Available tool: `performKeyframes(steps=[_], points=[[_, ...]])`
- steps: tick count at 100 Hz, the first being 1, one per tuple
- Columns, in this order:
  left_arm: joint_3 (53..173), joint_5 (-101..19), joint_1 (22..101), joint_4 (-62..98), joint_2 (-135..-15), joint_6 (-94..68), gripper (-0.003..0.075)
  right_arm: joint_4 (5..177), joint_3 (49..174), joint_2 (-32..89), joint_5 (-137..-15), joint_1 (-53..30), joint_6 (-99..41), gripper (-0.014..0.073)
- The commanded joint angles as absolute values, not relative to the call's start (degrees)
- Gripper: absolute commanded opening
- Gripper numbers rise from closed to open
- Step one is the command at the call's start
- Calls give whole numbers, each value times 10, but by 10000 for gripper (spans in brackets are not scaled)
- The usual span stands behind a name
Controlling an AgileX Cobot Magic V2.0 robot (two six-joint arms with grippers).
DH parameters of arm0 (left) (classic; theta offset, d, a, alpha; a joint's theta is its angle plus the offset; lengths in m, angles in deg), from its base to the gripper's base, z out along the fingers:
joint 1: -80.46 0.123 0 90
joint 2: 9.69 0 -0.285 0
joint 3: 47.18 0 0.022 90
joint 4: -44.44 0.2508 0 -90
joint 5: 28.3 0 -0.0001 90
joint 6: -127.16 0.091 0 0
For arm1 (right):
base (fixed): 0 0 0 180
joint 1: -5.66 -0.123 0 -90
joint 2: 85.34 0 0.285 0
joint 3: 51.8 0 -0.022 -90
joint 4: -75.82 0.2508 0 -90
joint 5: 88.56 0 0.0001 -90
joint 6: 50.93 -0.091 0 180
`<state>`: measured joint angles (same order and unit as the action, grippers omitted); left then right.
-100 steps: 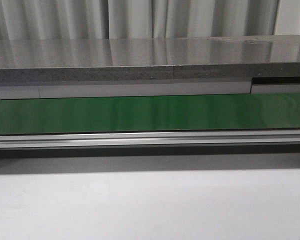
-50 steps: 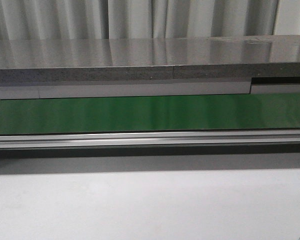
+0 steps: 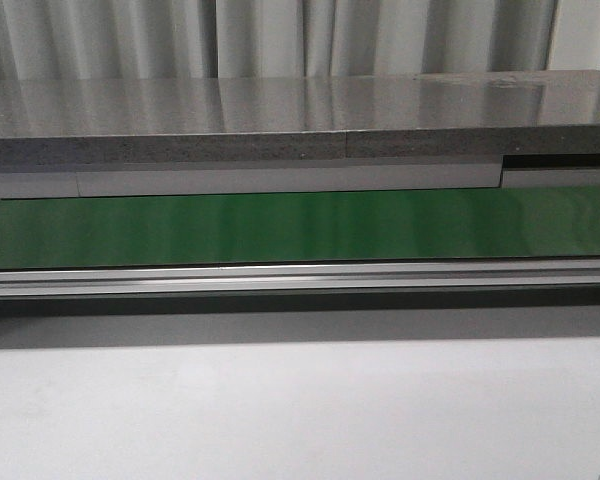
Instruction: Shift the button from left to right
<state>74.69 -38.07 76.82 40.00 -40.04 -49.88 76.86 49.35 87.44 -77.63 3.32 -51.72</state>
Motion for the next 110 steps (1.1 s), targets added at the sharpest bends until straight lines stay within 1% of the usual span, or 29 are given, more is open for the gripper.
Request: performKeyframes(steps=[1, 102, 110], points=[[763, -336, 764, 395, -403, -499, -20, 770, 503, 886, -826, 38, -517, -68], [762, -336, 764, 395, -403, -499, -20, 770, 503, 886, -826, 38, -517, -68], [756, -321, 764, 397, -403, -499, -20, 770, 503, 886, -826, 38, -517, -68]])
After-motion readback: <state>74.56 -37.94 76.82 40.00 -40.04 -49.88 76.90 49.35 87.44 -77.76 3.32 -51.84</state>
